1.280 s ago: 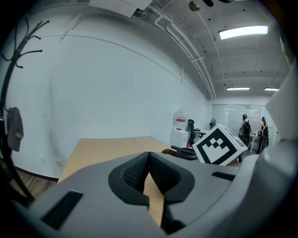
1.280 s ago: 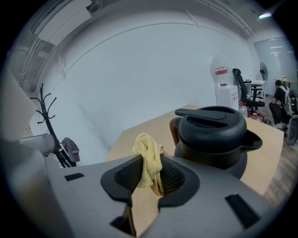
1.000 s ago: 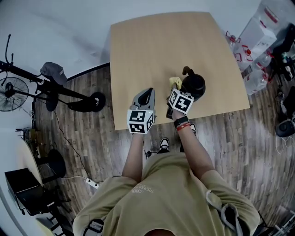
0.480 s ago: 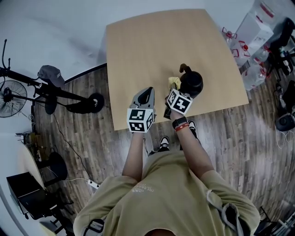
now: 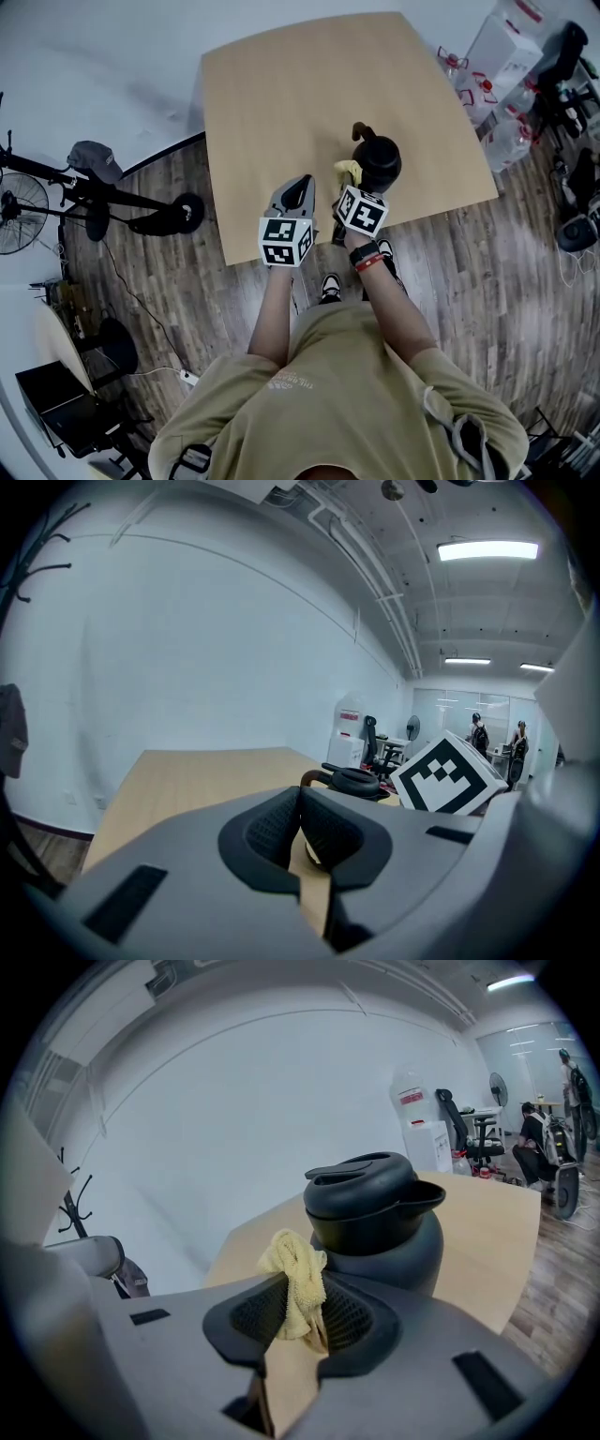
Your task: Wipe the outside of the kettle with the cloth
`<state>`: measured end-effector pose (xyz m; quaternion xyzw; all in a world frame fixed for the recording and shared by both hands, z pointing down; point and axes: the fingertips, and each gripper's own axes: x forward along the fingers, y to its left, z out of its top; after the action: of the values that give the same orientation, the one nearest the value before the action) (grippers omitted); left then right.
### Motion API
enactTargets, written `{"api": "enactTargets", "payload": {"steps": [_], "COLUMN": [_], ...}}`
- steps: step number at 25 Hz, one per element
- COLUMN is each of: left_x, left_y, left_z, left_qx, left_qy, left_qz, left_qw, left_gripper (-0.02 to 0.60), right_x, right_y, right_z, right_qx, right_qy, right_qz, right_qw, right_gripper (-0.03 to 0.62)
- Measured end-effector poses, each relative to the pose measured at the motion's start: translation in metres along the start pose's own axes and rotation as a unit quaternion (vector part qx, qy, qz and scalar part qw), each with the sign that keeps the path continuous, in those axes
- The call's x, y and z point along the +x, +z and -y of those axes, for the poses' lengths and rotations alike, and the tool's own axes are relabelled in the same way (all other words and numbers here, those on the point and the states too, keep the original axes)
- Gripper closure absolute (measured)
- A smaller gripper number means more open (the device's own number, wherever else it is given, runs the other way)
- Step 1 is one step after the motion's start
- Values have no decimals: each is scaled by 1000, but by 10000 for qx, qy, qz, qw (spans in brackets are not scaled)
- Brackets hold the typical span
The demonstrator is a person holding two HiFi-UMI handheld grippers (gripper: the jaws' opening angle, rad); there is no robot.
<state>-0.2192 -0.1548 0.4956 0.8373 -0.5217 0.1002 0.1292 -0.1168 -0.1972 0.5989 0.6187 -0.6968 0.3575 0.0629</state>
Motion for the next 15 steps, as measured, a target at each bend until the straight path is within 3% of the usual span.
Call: {"api": "enactTargets", "payload": {"steps": [15], "left_x": [20], "left_y": [-13], "left_z": [44], "left_qx": [110], "left_qy": [-508], "left_qz": [-144], "left_qw": [9985], "left_gripper": [557], "right_x": [-33], "right_y": [-2], "right_z": [29], "right_qx": [-146], "right_qy": [27], "right_qz": [9], "right_qw": [9999], "right_gripper": [484]}}
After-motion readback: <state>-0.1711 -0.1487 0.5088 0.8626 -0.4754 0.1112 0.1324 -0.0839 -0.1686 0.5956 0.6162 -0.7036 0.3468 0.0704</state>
